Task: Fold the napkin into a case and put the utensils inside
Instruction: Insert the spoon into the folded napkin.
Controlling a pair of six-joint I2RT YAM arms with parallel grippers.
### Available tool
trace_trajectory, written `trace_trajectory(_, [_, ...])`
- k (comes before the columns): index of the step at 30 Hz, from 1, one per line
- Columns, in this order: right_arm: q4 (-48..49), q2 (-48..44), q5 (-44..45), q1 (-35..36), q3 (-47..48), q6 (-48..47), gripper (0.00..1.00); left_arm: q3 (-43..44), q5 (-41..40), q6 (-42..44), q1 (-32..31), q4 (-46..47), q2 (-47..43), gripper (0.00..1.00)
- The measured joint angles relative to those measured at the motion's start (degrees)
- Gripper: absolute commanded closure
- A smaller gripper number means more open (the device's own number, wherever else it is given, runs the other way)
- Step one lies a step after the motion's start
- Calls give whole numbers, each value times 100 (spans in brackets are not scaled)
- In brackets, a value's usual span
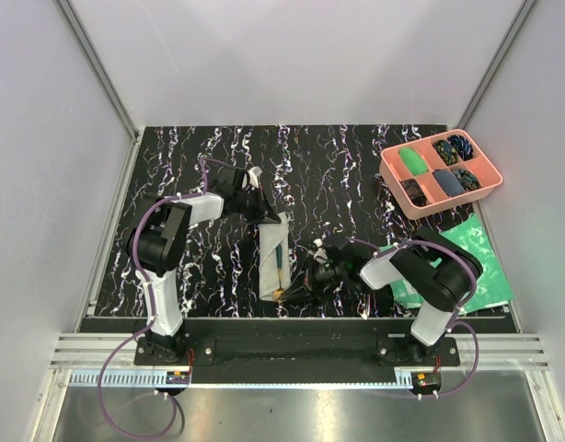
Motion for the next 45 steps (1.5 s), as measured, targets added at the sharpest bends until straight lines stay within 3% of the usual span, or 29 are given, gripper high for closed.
trace_trajectory(14, [-328, 557, -354, -629, 721, -472, 100, 0, 9, 22, -26, 0, 2, 100])
trace_trajectory(35, [-933, 1119, -586, -935, 1517, -1397, 100, 2, 15, 61, -31, 37, 2, 100])
trace_trajectory(42, [-1123, 1113, -525, -986, 1591, -1515, 77, 2, 55, 57, -35, 26, 0, 100])
trace_trajectory(45, [-1381, 1034, -461, -1012, 1611, -1602, 60, 2, 55, 39, -35, -11, -44, 95])
